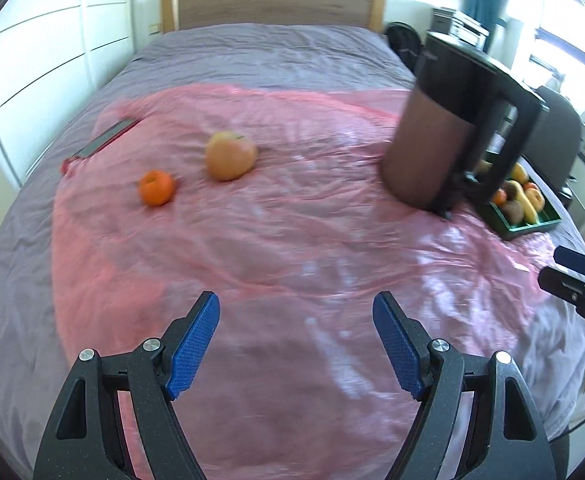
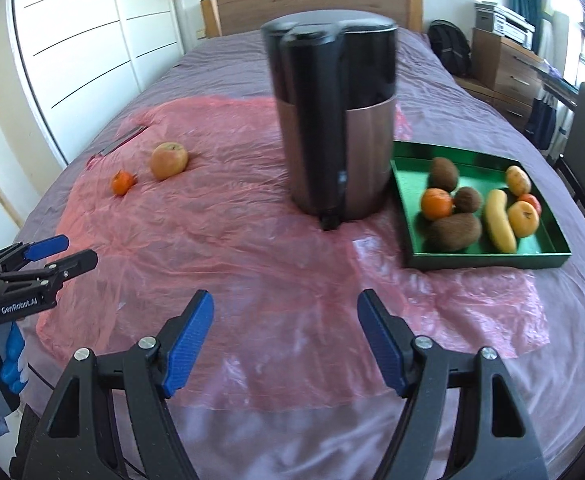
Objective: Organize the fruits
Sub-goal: 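Move both open tools back over the last mandarin and apple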
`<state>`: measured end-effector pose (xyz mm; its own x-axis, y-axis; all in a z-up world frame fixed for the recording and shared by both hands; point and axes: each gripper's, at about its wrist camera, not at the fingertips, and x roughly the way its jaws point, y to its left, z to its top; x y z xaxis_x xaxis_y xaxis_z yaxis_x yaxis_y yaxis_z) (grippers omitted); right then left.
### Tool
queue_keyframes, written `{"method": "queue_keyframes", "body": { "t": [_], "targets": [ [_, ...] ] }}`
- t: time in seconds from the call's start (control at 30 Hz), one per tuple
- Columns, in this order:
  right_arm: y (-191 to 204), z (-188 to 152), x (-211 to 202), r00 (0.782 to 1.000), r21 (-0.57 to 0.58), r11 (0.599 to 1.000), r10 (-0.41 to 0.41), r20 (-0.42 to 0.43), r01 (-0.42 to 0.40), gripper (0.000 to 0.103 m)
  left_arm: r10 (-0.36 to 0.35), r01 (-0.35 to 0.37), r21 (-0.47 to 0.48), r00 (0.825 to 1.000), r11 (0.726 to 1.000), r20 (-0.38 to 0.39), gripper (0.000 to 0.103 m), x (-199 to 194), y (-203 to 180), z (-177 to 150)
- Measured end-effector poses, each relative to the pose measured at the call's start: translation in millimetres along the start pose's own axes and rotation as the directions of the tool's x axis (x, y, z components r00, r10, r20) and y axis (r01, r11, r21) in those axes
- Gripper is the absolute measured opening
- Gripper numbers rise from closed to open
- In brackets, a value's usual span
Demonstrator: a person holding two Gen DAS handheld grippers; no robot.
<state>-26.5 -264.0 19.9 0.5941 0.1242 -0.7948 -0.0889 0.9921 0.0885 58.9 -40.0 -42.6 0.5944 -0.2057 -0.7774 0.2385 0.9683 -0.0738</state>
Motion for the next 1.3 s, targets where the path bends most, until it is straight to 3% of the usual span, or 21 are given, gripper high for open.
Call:
{"method": "queue_keyframes", "body": {
  "t": [0.27, 0.67, 1.03, 1.3],
  "targets": [
    [47, 25, 36, 0.997, -0.072, 0.995, 0.072, -0.037, -0.075, 0.103, 0.045, -0.047, -0.103, 0.999, 0.994, -0.022, 0.074, 15, 60, 6],
    [108, 87, 96, 0.982, -0.145, 0.971, 0.187, -0.037, -0.19, 0.103, 0.087, -0.096, -0.236, 0.995, 0.967, -0.048, 0.074, 65, 137, 51],
    [147, 141, 159, 0.967, -0.125, 0.959, 0.255, -0.022, -0.255, 0.103, 0.104, -0.114, -0.192, 0.993, 0.975, -0.063, 0.074, 118, 160, 79],
    [164, 167, 222, 0.966, -0.084, 0.963, 0.251, -0.059, -0.256, 0.103, 0.091, -0.101, -0.183, 0.994, 0.978, -0.061, 0.074, 147, 170, 92]
  ]
}}
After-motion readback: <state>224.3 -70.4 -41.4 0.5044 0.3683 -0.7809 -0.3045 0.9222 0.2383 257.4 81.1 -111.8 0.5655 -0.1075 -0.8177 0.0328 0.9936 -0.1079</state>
